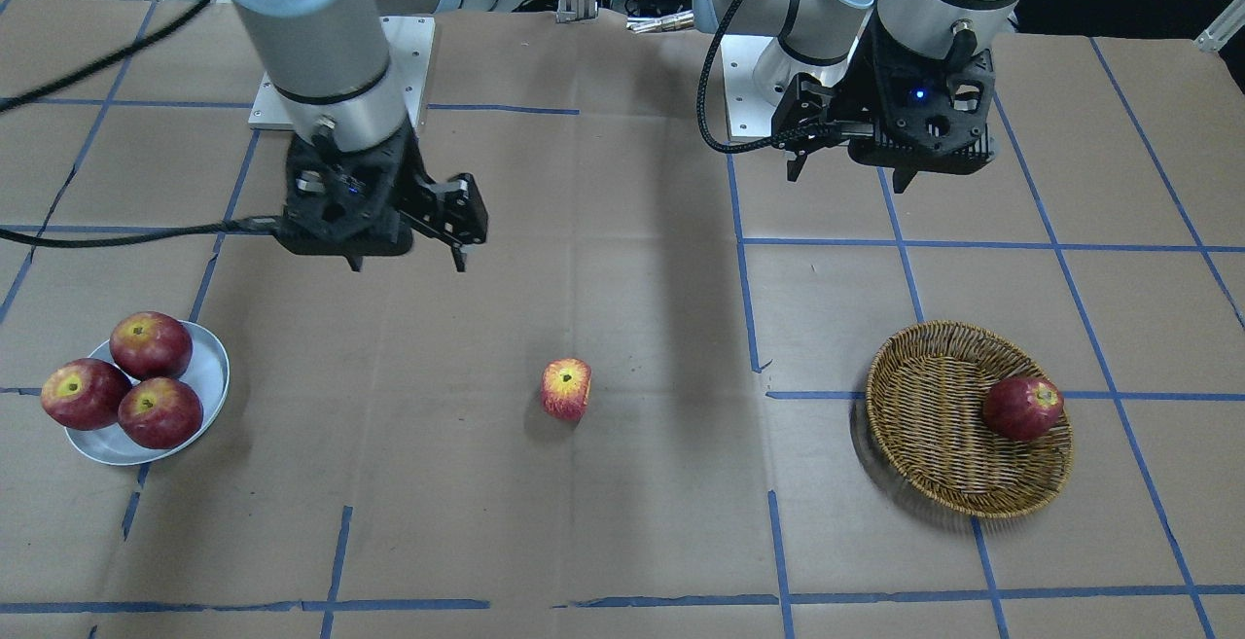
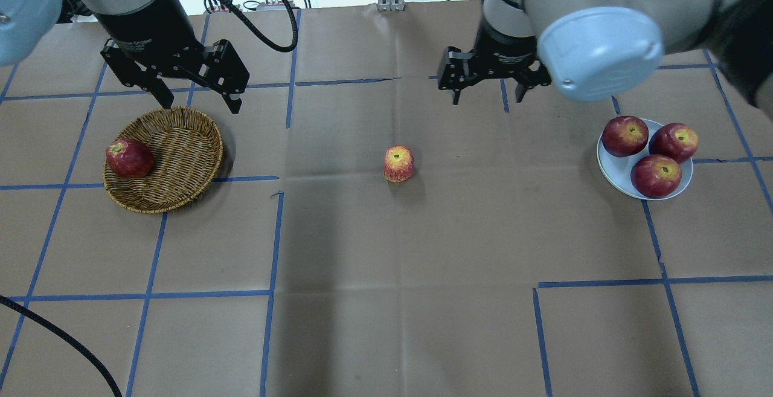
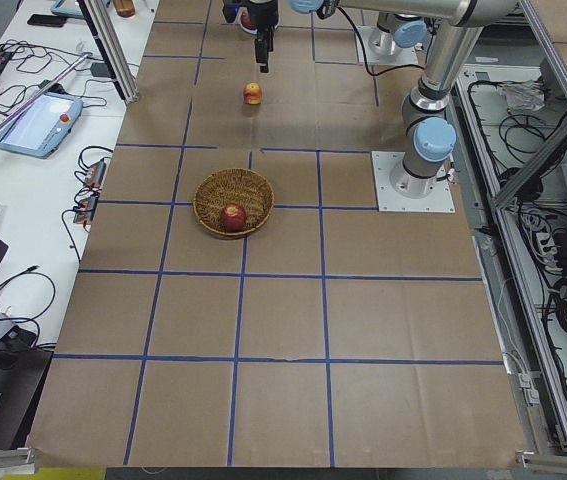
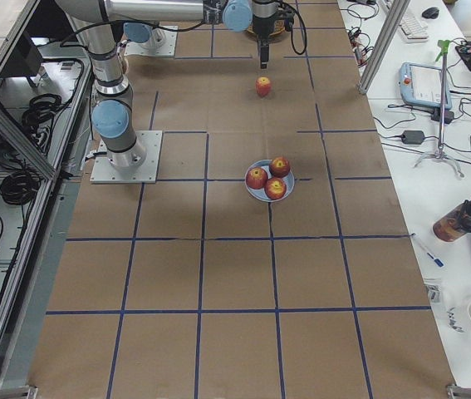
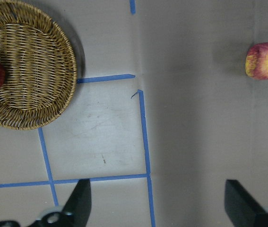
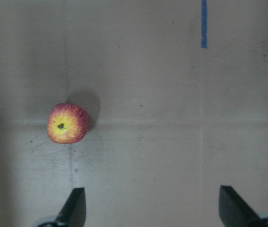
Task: Transfer apple from basket to plate
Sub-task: 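Move the right gripper down over the apple at table center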
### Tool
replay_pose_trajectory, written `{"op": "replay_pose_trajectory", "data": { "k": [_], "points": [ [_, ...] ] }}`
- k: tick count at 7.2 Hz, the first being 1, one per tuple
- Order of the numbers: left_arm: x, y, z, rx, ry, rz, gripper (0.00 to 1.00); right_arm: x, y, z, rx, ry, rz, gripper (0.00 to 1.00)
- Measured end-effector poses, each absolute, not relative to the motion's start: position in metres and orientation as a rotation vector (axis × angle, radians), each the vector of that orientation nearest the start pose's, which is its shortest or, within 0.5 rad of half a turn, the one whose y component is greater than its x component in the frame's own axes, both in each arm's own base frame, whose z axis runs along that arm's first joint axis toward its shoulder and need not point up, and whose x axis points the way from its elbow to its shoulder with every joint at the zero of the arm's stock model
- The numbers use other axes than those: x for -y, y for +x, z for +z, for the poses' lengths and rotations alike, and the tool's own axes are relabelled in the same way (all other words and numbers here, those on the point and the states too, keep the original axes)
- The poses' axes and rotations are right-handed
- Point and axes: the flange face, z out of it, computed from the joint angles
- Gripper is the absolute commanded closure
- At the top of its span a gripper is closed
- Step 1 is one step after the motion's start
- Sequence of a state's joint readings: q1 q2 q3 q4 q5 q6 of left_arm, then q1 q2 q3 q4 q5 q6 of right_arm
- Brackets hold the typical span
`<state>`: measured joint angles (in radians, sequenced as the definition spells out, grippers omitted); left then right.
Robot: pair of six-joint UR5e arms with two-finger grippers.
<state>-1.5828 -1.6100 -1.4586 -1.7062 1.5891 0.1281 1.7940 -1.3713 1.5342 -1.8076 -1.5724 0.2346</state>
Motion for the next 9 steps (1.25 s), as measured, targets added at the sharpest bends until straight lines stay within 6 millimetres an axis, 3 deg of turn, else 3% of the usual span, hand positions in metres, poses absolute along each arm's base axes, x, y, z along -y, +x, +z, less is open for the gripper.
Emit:
{"op": "replay_pose_trajectory", "data": {
  "k": [2, 3, 5, 7, 8, 9],
  "points": [
    [0.498, -0.137, 0.518, -3.119, 0.257, 0.068, 0.01, 0.559, 0.328, 0.363, -3.141, 0.045, -0.128, 0.0],
    [0.499, -0.136, 0.518, -3.118, 0.263, 0.069, 0.01, 0.563, 0.351, 0.33, -3.142, 0.044, -0.128, 0.0],
    [0.498, -0.136, 0.519, -3.115, 0.265, 0.064, 0.01, 0.565, 0.367, 0.265, -3.136, 0.034, -0.151, 0.0],
    [0.499, -0.136, 0.524, -3.118, 0.264, 0.045, 0.01, 0.558, 0.366, 0.216, -3.124, 0.034, -0.185, 0.01],
    [0.499, -0.136, 0.523, -3.121, 0.264, 0.044, 0.01, 0.555, 0.365, 0.205, -3.122, 0.033, -0.176, 0.24],
    [0.5, -0.137, 0.523, -3.122, 0.262, 0.042, 0.01, 0.553, 0.364, 0.2, -3.12, 0.03, -0.167, 0.37]
  ]
}}
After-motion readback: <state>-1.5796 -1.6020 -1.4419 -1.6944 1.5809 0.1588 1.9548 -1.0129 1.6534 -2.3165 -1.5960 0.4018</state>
